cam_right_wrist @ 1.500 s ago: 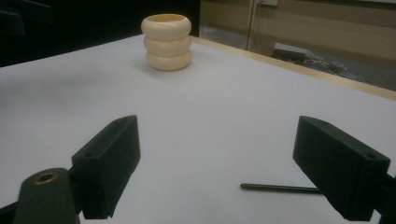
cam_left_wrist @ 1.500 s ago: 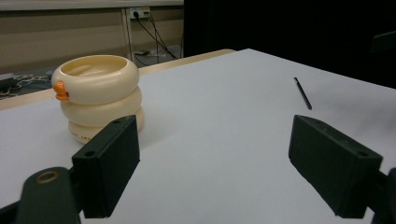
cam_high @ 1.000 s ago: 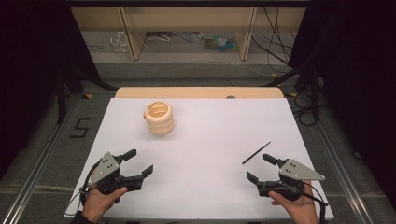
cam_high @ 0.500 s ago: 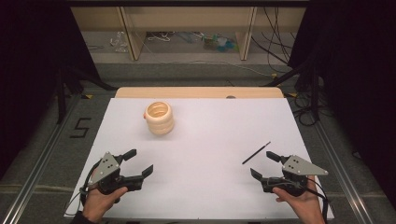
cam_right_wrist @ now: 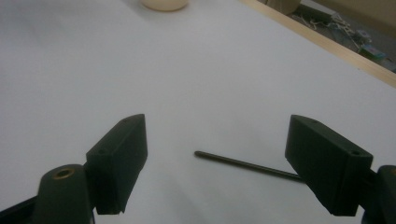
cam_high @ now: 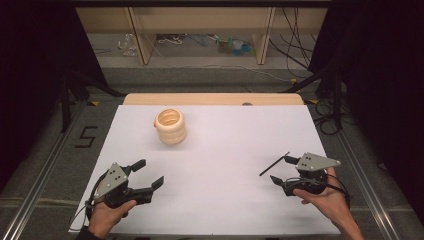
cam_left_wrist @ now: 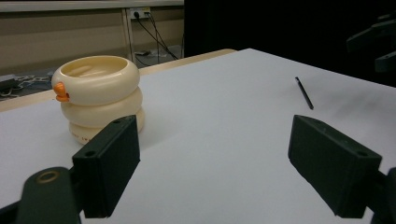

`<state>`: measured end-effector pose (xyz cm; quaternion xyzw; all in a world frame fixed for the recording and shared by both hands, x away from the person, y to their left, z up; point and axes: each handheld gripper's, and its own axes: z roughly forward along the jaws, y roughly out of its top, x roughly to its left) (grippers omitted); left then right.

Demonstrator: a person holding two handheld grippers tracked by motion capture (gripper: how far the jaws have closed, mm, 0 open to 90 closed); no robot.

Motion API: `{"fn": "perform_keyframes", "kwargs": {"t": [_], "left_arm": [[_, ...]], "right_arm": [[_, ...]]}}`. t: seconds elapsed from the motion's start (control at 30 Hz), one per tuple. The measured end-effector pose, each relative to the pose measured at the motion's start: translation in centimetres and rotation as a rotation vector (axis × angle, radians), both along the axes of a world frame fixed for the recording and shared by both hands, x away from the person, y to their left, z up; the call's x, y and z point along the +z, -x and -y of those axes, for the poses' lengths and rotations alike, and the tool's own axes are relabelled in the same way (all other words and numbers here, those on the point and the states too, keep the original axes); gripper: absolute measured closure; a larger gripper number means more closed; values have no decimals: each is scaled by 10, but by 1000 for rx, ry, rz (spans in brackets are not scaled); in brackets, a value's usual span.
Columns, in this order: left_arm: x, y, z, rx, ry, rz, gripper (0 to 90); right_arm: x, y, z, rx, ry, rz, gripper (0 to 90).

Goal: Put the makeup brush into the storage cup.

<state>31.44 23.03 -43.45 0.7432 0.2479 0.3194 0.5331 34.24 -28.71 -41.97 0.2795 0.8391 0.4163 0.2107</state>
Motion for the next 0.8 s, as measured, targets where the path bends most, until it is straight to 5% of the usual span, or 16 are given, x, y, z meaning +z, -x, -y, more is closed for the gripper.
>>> {"fn": "perform_keyframes", "kwargs": {"t": [0.37,0.77,0.8], "left_arm": [[0,0,0,0,-2,-1,166],[-1,0,1,-3,-4,-2,166],[-5,8,8,19,110,-104,166]], "right_arm": [[3,-31,8,-7,28,-41,225],[2,-42,7,-5,84,-80,235],[2,-44,7,11,97,-73,239]]}}
